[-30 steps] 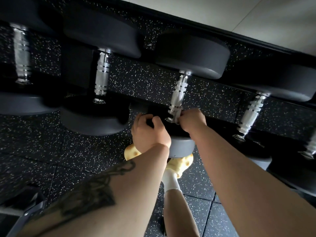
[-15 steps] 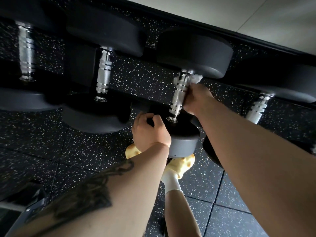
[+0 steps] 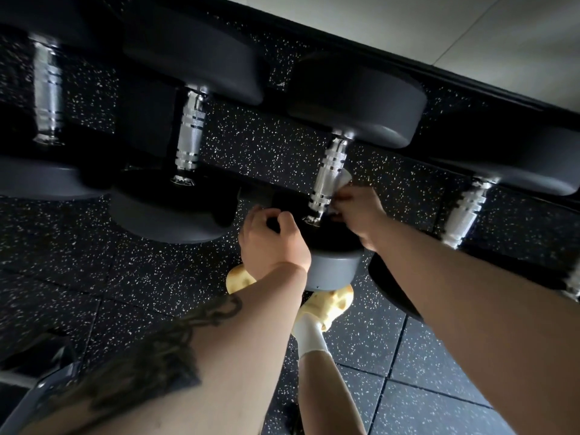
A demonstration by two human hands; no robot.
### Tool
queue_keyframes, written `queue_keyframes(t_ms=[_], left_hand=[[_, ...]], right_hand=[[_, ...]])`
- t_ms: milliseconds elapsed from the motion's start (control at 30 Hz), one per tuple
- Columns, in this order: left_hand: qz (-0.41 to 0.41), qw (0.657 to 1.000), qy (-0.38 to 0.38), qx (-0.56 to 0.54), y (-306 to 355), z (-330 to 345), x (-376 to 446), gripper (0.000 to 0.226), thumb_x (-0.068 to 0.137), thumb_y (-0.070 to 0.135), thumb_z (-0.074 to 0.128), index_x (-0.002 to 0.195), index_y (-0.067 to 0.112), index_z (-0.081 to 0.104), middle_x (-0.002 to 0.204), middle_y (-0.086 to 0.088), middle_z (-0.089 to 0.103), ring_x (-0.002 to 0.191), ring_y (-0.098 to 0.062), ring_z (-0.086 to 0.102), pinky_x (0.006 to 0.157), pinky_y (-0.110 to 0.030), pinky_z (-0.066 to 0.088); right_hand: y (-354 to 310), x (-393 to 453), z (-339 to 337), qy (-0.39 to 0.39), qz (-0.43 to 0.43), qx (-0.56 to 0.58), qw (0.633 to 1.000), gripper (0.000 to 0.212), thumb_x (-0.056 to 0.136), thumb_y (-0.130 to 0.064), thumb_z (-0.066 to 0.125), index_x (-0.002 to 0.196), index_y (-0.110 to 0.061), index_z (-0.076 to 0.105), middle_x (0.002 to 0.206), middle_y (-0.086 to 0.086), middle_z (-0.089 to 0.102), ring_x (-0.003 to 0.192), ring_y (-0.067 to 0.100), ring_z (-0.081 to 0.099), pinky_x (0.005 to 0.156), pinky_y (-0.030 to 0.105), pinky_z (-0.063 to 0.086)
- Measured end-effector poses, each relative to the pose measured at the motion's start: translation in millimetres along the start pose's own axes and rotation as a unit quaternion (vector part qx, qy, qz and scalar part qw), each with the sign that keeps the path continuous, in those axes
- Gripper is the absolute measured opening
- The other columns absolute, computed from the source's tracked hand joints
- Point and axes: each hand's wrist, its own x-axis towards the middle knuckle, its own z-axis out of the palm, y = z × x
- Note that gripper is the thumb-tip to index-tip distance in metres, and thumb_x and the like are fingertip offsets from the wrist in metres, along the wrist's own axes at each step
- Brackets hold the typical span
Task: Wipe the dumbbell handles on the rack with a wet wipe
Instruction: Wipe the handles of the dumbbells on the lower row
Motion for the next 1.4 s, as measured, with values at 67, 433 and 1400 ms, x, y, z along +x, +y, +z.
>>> queue_keyframes(t_ms=[67, 433, 1400], left_hand=[[-0.003, 1.0, -0.002, 0.0, 0, 0, 1, 0.051, 0.056, 0.051, 0.023, 0.077, 0.029, 0.064, 0.109, 0.003, 0.067, 0.105, -0.024, 0.058, 0.088, -0.045, 0.048], [0.002, 1.0, -0.005, -0.002, -1, -1, 1, 0.047, 0.059, 0.05, 0.025, 0.076, 0.028, 0.063, 0.111, 0.002, 0.066, 0.104, -0.025, 0.057, 0.088, -0.044, 0.048], [0.015, 1.0, -0.015, -0.006, 1, -2, -1, 0.043, 0.066, 0.043, 0.033, 0.082, 0.025, 0.069, 0.119, 0.009, 0.063, 0.106, -0.021, 0.056, 0.088, -0.041, 0.047]], right_hand=[[0, 1, 2, 0.051, -0.004, 0.035, 0.998, 0.026, 0.083, -0.001, 0.058, 0.071, -0.022, 0.066, 0.075, 0.005, 0.068, 0.061, 0.02, 0.065, 0.056, 0.029, 0.057], [-25, -33, 29, 0.331, -0.37, -0.026, 0.868, 0.018, 0.079, -0.004, 0.065, 0.091, -0.012, 0.074, 0.095, 0.003, 0.066, 0.076, 0.005, 0.052, 0.071, 0.0, 0.034], [-27, -16, 27, 0.346, -0.231, 0.022, 0.909, 0.021, 0.084, -0.013, 0.061, 0.092, -0.025, 0.075, 0.085, -0.003, 0.067, 0.073, 0.011, 0.056, 0.059, 0.007, 0.036]])
